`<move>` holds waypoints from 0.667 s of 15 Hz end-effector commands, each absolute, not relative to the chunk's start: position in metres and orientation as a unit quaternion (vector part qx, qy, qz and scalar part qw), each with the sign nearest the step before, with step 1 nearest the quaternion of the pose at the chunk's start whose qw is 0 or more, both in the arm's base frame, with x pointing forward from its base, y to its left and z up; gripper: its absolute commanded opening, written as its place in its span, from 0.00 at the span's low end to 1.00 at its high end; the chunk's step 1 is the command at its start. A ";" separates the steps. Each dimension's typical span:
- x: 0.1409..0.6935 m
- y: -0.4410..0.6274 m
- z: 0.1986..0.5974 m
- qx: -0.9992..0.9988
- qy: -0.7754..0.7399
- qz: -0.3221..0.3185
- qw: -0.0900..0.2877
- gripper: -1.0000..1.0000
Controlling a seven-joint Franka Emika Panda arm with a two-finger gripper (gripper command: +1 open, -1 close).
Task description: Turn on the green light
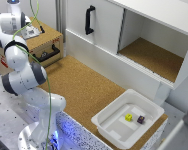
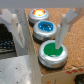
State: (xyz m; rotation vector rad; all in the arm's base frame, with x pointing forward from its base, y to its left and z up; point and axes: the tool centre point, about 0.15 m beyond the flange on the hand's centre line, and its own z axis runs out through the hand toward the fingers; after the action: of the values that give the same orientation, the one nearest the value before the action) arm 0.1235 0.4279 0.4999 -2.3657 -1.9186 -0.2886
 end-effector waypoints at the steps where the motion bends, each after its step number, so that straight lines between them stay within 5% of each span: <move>1: 0.142 0.463 0.496 -0.782 -0.620 -0.056 -0.022 0.00; 10: 0.162 0.475 0.469 -0.788 -0.611 -0.059 -0.046 0.00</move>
State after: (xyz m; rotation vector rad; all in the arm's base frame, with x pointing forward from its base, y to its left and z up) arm 0.1447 0.4420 0.4789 -2.4293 -1.9373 -0.3090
